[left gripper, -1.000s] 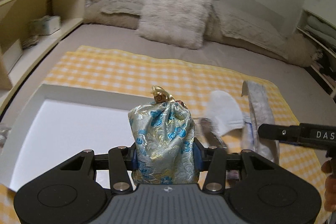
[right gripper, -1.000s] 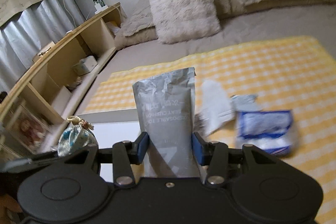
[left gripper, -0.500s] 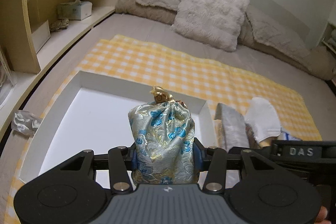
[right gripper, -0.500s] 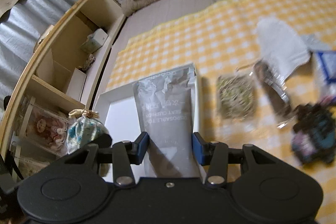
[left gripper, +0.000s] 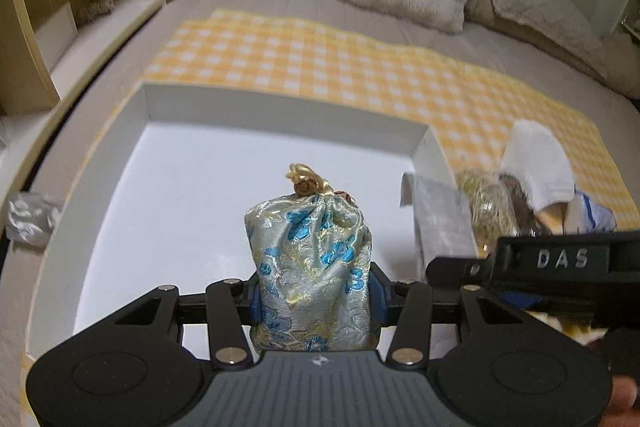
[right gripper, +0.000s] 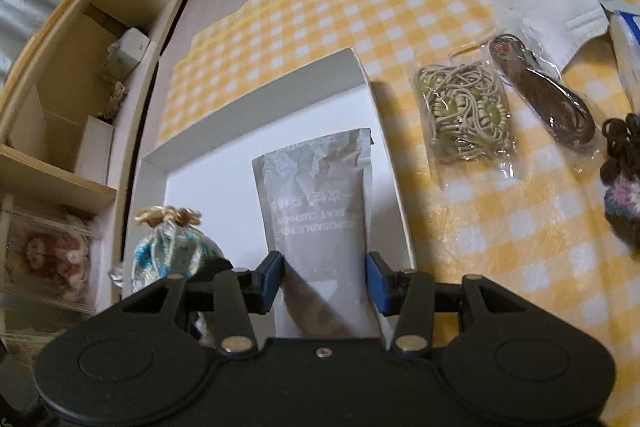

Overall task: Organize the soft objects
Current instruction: 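Carry the pouch and grey packet into the white box and open both tools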

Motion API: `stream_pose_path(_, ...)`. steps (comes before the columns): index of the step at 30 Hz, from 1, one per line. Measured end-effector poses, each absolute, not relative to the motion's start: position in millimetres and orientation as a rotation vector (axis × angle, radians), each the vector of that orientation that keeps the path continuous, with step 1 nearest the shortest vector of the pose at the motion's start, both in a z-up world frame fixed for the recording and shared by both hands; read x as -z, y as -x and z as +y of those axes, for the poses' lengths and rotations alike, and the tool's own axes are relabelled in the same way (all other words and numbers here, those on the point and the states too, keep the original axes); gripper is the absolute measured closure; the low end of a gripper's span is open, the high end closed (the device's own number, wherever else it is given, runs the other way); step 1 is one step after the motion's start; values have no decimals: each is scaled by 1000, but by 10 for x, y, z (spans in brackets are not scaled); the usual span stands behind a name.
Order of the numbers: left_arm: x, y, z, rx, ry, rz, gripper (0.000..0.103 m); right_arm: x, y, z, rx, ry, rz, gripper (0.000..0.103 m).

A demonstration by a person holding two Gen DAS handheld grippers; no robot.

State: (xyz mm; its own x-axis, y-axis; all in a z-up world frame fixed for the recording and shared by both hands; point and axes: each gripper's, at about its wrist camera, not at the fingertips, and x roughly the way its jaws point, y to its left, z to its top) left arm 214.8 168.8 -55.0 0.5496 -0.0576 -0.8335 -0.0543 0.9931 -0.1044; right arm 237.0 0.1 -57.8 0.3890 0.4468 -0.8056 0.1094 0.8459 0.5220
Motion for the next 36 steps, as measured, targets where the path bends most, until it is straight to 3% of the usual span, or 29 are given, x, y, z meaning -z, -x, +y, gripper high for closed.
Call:
stream_pose_path(5,693,-2134,1711,32,139,1057,54,625,-2398,11,-213,-503,1177,50)
stream_pose_path(12,846,-2139,1633,48,87,1113,53,600,-2324,-80,-236,-478,1213,51)
stream_pose_path(17,859,-2141,1612,44,94,1127,28,498,-2205,-150,-277,-447,1211,50)
stream_pose_path(19,816,-2131,1605,36,99,1113,23,442,-2163,-159,-300,-411,1195,50)
stream_pose_path(36,352,-1758,1618,-8,122,1003,8,189,-1939,-315,-407,-301,1078,44)
